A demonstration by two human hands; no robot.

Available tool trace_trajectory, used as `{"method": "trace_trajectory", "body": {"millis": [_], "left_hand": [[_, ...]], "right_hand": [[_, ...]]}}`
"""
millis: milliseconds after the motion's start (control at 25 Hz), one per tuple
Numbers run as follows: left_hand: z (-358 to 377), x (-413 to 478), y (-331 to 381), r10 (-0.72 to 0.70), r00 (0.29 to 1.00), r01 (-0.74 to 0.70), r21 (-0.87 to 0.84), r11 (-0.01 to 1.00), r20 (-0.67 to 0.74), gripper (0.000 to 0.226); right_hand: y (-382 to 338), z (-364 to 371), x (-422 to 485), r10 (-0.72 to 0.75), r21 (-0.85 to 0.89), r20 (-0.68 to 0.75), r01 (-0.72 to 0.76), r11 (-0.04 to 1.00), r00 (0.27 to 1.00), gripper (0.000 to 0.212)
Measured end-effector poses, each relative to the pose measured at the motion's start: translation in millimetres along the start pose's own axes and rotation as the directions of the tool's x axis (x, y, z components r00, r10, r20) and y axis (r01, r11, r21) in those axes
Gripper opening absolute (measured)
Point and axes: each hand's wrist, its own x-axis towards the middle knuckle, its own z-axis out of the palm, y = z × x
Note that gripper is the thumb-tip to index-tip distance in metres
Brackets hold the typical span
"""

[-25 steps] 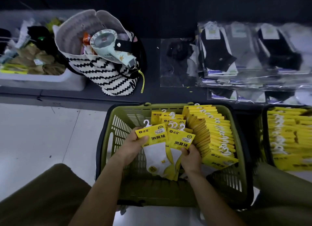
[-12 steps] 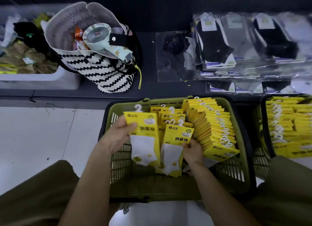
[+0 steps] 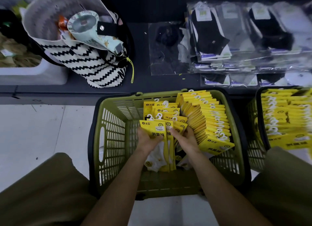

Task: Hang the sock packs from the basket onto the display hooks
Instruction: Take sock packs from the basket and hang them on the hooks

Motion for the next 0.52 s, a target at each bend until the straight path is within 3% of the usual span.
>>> {"method": "trace_trajectory", "body": {"millis": [120,280,360,520], "left_hand": [[-3,13,-4,0.001,0.995,0.005,-0.063,0.998,0.102,0.063],[-9,10,-14,0.004,0.992,0.000,-0.030,1.000,0.125,0.055],[-10,10,-16,0.003,0.987,0.005,-0.048,0.999,0.158,0.059],[-9,11,-12,-0.006,0.988,0.011,-0.030,0.999,0.152,0.077]], "right_hand": [[3,-4,11,0.001,-0.037,0.056,0.001,0.999,0.998,0.075],[14,-4,11,-0.055,-0.138,0.168,0.079,0.987,0.984,0.065],[12,-1,13,-0.093,-0.094,0.205,0.114,0.989,0.974,0.064],[7,1,22,-0.080,-0.075,0.132,0.090,0.993,0.988,0.085]]}}
